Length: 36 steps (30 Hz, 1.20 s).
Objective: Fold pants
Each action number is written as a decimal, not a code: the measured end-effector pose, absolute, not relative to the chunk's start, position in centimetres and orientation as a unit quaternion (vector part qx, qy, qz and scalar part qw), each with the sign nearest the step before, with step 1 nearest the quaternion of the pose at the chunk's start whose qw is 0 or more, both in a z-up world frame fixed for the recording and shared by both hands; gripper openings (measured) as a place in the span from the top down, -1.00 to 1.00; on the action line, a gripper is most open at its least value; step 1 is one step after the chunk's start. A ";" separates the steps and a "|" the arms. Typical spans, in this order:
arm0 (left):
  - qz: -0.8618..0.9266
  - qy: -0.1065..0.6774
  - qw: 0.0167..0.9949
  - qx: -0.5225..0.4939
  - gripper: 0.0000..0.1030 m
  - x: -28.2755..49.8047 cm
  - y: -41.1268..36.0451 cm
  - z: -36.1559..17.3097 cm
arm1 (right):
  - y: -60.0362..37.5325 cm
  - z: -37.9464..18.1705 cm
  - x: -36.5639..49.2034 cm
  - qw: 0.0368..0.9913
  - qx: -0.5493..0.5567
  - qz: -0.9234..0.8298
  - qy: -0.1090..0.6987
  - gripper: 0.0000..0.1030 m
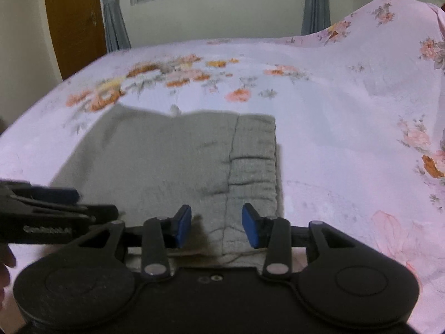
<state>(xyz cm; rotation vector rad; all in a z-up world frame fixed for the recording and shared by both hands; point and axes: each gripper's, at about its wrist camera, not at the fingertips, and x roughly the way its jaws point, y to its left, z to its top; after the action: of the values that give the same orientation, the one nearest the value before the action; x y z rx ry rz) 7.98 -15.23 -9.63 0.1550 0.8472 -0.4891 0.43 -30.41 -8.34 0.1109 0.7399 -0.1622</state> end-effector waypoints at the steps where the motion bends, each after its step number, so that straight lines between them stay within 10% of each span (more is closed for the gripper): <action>1: -0.231 0.405 0.882 0.072 -0.36 7.7 -15.1 -9.4 | -30.4 -7.8 0.3 0.929 0.063 -0.079 0.355 0.21; 36: -0.204 0.400 0.891 0.065 -0.37 7.6 -12.5 -9.3 | -31.3 -8.2 -0.3 0.927 0.073 -0.077 0.359 0.08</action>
<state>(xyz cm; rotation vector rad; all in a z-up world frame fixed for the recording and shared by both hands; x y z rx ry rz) 7.56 -12.52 -9.25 0.1354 0.8307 -0.4235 -0.28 -31.33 -8.24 0.1489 0.7366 -0.1585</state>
